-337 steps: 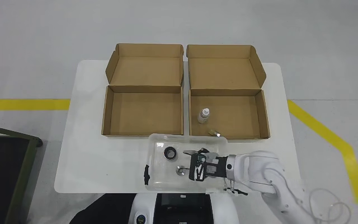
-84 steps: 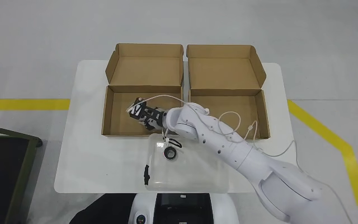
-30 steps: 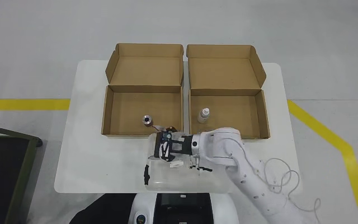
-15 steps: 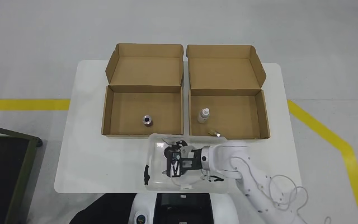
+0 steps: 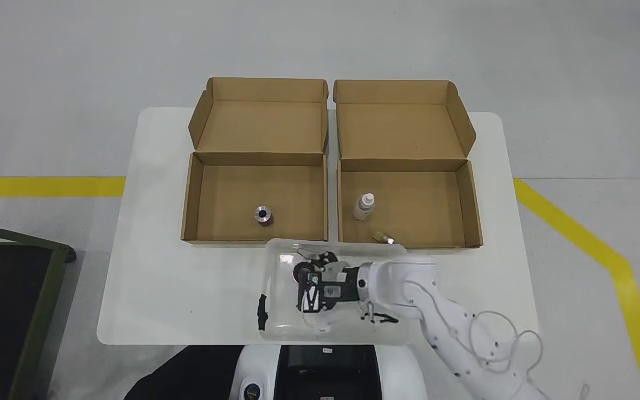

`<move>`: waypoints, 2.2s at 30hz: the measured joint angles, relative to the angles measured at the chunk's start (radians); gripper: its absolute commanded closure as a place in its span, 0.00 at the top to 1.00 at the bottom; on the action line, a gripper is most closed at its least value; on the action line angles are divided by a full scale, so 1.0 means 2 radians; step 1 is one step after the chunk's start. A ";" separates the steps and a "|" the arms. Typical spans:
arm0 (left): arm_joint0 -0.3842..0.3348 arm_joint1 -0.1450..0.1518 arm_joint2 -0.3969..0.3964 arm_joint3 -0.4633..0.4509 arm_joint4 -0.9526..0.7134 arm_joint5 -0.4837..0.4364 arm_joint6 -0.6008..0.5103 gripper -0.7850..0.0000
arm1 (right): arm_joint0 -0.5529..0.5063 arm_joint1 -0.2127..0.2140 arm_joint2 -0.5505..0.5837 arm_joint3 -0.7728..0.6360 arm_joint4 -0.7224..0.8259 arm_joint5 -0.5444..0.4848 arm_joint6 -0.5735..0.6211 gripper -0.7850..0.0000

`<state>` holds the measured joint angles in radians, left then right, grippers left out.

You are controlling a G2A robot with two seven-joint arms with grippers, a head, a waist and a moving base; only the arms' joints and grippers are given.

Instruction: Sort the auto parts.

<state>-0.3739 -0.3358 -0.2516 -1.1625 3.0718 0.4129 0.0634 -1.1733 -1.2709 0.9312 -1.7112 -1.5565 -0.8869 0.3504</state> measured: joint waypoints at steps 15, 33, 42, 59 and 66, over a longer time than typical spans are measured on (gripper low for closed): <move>0.000 0.000 0.000 0.000 0.000 0.000 0.000 1.00 | 0.019 0.000 -0.015 0.043 0.000 0.019 -0.020 0.38; 0.000 0.000 0.000 0.000 0.000 0.000 0.000 1.00 | 0.008 0.008 -0.004 0.005 0.025 0.004 -0.048 0.00; 0.000 0.000 0.000 0.000 0.000 0.000 0.000 1.00 | -0.004 0.016 0.013 -0.023 0.042 -0.011 -0.091 0.00; 0.000 0.000 0.000 0.000 0.000 0.000 0.000 1.00 | 0.007 0.017 0.035 -0.062 0.118 0.027 -0.168 0.00; 0.000 0.000 0.000 0.000 0.000 0.000 0.000 1.00 | 0.032 0.013 0.042 -0.065 0.159 0.052 -0.203 0.00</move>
<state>-0.3739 -0.3358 -0.2516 -1.1625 3.0718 0.4129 0.0634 -1.1101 -1.2457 1.0155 -1.8410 -1.2387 -0.7822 -0.0562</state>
